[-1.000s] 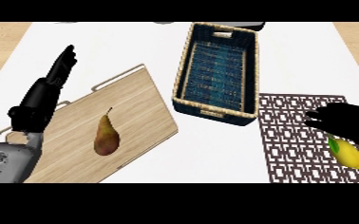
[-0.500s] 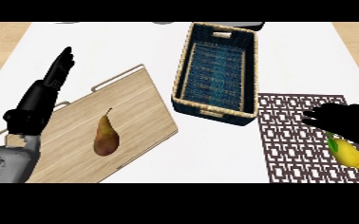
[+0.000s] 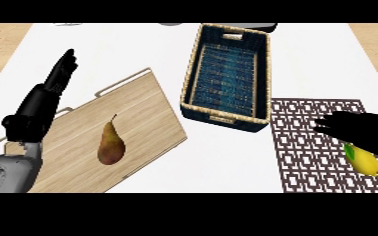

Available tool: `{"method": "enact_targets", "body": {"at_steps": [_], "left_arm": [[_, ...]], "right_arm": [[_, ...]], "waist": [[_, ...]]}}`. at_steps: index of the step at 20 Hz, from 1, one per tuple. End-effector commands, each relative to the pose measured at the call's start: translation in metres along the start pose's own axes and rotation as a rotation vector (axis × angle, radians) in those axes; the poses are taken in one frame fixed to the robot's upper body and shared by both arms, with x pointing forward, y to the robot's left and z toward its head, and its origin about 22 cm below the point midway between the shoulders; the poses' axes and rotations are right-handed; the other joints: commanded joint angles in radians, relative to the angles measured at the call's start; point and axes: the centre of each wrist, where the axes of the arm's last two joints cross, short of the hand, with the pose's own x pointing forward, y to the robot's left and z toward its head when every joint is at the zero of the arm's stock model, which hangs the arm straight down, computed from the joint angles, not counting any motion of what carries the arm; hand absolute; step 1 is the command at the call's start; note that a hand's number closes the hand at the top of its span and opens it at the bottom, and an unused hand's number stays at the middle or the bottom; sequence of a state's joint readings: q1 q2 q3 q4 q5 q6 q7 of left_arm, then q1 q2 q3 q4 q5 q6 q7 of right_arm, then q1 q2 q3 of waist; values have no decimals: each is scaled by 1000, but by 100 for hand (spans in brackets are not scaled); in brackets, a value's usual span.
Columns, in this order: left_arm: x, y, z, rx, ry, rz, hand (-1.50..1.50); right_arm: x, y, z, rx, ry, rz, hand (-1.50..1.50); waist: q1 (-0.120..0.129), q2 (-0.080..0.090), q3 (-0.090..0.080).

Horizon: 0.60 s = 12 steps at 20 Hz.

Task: Pick the lemon from the placemat and place it in the basket

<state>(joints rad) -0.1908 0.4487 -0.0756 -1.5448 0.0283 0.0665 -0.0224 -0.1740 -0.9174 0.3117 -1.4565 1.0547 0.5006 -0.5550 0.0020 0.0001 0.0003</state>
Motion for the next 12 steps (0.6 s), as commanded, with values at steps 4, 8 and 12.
{"method": "enact_targets", "body": {"at_steps": [4,8,12], "left_arm": [[9,-5,13,-2,-6,0,0],[5,-9,-6,11,-11,0,0],[3,7,9,-10,-7,2,0]], "right_arm": [[3,14,-8,0,4,-23,-150],[-16,17,-15,-9,-5,-47,-150],[-16,24,-5,8,-23,-33,-150]], "waist": [[0,-1,0],[1,0,0],[1,-1,0]]}}
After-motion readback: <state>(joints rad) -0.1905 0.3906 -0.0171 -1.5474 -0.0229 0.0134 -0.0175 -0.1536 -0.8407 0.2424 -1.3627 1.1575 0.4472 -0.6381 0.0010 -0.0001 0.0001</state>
